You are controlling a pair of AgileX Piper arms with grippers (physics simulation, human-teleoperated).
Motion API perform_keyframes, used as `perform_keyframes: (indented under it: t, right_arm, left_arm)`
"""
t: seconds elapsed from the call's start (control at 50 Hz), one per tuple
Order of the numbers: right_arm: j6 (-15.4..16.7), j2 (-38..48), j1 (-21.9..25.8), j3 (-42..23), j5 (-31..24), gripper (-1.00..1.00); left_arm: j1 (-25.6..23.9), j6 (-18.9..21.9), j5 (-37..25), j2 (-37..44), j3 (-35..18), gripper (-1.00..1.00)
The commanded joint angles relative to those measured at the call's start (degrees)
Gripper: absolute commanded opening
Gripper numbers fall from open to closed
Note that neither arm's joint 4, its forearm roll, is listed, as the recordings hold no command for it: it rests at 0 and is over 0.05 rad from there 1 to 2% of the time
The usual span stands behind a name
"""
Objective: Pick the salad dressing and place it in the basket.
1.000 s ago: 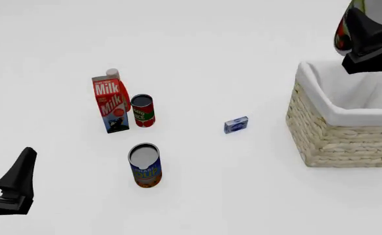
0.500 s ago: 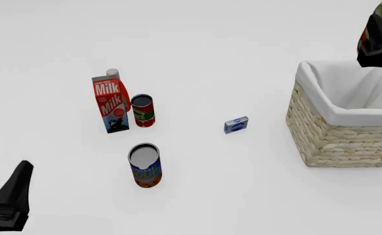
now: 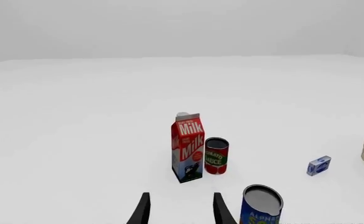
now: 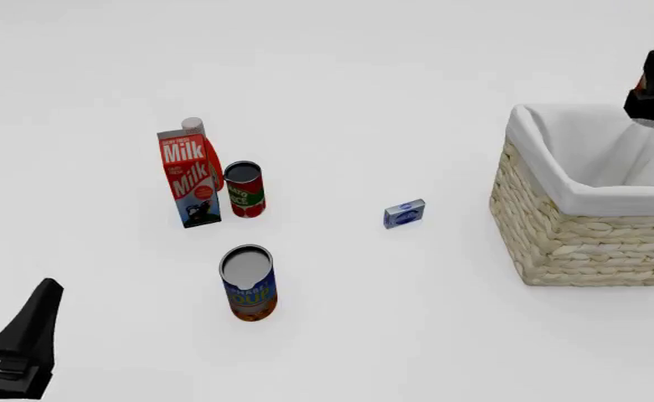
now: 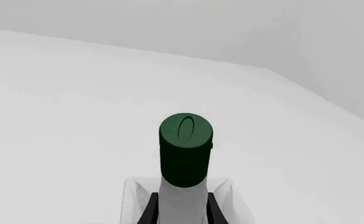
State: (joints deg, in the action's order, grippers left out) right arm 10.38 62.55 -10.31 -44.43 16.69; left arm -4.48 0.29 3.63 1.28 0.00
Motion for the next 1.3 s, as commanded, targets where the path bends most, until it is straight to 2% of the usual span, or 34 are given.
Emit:
perform_keyframes:
  t: [0.02, 0.1, 0.34, 0.42, 0.72, 0.94, 1.3]
  right_arm:
    - [-1.7, 2.2, -1.9, -1.0, 0.1, -1.0]
    - [-1.3, 3.4, -2.2, -1.1, 0.6, -1.0]
    - [-3.3, 10.5, -2.3, -2.8, 3.5, -1.0]
    - [-2.6, 11.9, -2.1, -3.0, 4.2, -1.0]
    - [-1.0, 17.2, -2.9, -5.0, 4.6, -1.0]
    - [-2.3, 19.8, -3.9, -5.9, 4.0, -1.0]
    - [-2.5, 24.3, -4.6, -7.0, 5.1, -1.0]
  left_arm:
    - [-0.5, 0.0, -0.4, 0.0, 0.0, 1.0]
    - [-0.6, 0.1, -0.7, -0.3, 0.0, 1.0]
    - [-0.4, 0.3, -1.9, -1.0, 0.0, 1.0]
    - [-0.2, 0.4, -1.7, -1.0, 0.0, 1.0]
    - [0.0, 0.1, -1.9, -1.2, 0.0, 1.0]
    - [0.6, -0.1, -2.2, -1.2, 0.0, 1.0]
    - [1.0, -0.3, -2.4, -1.2, 0.0, 1.0]
